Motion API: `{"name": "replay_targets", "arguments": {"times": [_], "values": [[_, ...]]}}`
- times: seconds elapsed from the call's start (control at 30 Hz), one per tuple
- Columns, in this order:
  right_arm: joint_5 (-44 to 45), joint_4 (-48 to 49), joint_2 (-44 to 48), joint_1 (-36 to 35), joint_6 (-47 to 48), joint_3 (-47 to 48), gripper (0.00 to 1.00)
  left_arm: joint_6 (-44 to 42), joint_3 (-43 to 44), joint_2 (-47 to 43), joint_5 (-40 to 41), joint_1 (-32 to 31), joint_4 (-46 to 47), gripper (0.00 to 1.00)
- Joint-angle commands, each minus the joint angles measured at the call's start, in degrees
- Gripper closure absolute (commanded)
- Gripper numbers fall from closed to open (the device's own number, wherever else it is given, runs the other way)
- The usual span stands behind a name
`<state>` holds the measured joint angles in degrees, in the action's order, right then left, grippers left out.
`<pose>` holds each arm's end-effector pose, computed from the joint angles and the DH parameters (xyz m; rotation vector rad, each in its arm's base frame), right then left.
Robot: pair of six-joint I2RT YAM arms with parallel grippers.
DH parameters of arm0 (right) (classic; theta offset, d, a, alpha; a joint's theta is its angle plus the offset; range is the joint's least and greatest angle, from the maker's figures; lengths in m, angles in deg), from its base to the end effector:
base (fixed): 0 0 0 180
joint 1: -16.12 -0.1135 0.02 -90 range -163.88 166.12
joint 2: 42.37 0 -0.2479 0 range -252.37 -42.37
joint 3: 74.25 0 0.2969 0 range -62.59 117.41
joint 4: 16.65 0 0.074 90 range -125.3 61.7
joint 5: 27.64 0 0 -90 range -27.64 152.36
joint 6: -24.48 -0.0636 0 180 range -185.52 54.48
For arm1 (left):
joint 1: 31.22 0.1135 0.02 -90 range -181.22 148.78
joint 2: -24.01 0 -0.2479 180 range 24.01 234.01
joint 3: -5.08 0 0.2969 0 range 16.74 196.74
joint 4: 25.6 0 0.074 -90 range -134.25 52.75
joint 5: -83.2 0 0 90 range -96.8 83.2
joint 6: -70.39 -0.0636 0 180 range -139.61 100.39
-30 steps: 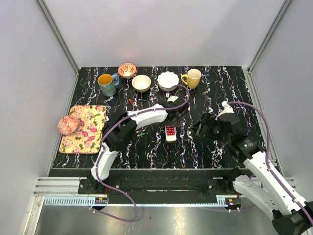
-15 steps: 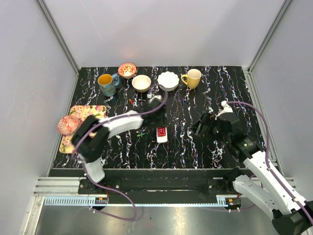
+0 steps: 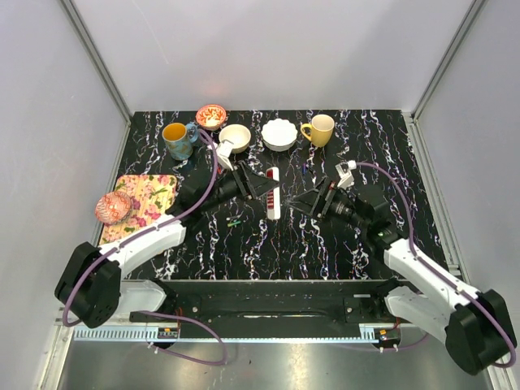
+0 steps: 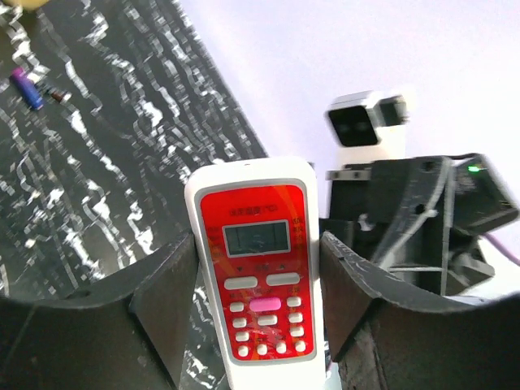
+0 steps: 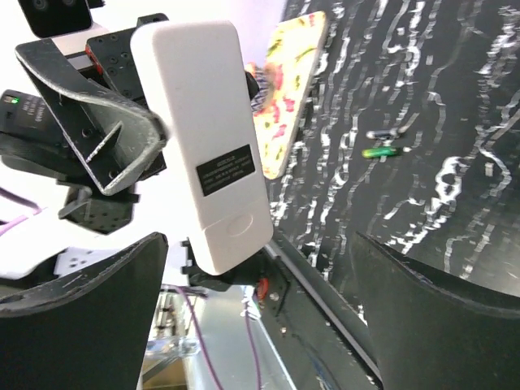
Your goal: Load the batteries into the remote control
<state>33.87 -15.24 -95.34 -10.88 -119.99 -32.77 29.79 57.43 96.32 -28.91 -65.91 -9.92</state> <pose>0.2442 0.1585 0.2295 0.0593 1.9679 1.4234 0.2793 -0.2225 0.2384 0.0942 1.8458 -1.3940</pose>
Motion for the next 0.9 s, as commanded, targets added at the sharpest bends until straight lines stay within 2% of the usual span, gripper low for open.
{"name": "replay_targets", "arguments": {"times": [0.0, 0.17, 0.4, 0.6, 0.77, 0.87], "values": [[-7.81, 23.31, -2.75, -0.15, -8.89, -0.74, 0.0, 4.11, -1.66, -2.7, -3.64, 0.6, 17.29, 1.0], [-10.44, 29.38, -5.03, -0.07, -10.2, -0.91, 0.0, 8.5, -2.02, -0.95, -4.26, 1.12, 22.14, 1.0], [-12.55, 29.65, -7.41, -0.07, -8.89, -0.47, 0.01, 15.8, -1.4, 2.65, -4.61, 1.12, 29.61, 1.0], [-13.61, 33.26, -9.08, -0.07, -10.56, 0.23, 0.02, 16.77, -0.43, 3.71, -4.35, 1.04, 29.97, 1.0], [-14.66, 37.81, -12.5, -0.15, -12.83, 0.59, 0.14, 17.65, -0.08, 3.97, -3.82, 1.04, 30.76, 1.0], [-15.28, 42.99, -15.13, -0.07, -15.56, 0.06, 0.15, 18.27, 0.01, 4.33, -3.73, 0.86, 31.64, 1.0]]}}
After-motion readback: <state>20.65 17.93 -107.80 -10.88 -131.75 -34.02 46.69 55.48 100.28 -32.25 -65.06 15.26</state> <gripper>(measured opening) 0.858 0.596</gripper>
